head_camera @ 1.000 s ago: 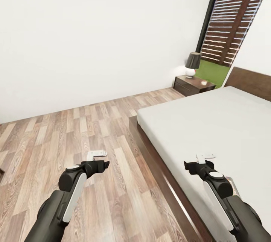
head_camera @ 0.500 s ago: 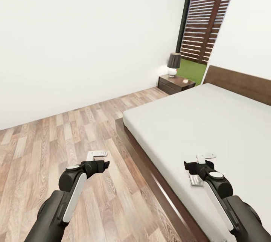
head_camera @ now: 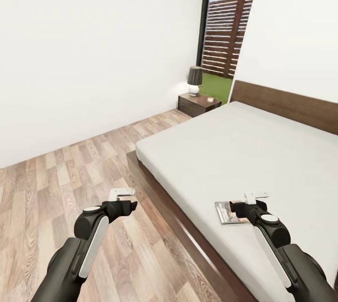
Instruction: In the bedroom, move the book from the bed onto either nightstand, and place the two sandals side by side next to the bed.
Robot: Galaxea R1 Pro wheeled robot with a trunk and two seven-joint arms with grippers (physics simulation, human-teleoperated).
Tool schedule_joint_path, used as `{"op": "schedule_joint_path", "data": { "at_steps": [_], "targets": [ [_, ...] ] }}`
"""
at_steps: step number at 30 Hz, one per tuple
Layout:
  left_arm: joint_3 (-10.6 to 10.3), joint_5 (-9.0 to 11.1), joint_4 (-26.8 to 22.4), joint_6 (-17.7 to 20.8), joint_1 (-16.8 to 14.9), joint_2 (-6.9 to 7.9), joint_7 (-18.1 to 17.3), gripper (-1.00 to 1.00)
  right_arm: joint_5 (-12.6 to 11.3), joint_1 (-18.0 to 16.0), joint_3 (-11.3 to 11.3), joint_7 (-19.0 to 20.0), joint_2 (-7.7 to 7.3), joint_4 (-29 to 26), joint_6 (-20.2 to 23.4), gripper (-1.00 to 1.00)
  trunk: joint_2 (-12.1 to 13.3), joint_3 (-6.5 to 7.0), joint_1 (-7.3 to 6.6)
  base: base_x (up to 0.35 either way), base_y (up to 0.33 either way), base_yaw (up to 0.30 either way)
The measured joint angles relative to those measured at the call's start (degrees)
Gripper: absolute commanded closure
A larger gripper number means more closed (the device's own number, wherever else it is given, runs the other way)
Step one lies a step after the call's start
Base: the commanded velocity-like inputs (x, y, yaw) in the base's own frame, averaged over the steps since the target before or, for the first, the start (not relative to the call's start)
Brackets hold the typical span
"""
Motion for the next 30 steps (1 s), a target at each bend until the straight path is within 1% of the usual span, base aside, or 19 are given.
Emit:
{"op": "schedule_joint_path", "data": {
  "at_steps": [24,30],
  "targets": [
    [0.2,0.0,0.0,0.0,0.0,-0.01,0.1,-1.0,0.0,0.0,0.0,0.0,0.0,0.2,0.0,-1.0,0.0,0.46,-0.02,0.173,0.227,-0.279],
    [0.4,-0.1,0.2,0.0,0.0,0.01,0.2,-1.0,0.0,0.0,0.0,0.0,0.0,0.2,0.0,-1.0,0.0,0.57,0.0,0.067,0.103,-0.27]
  ]
}}
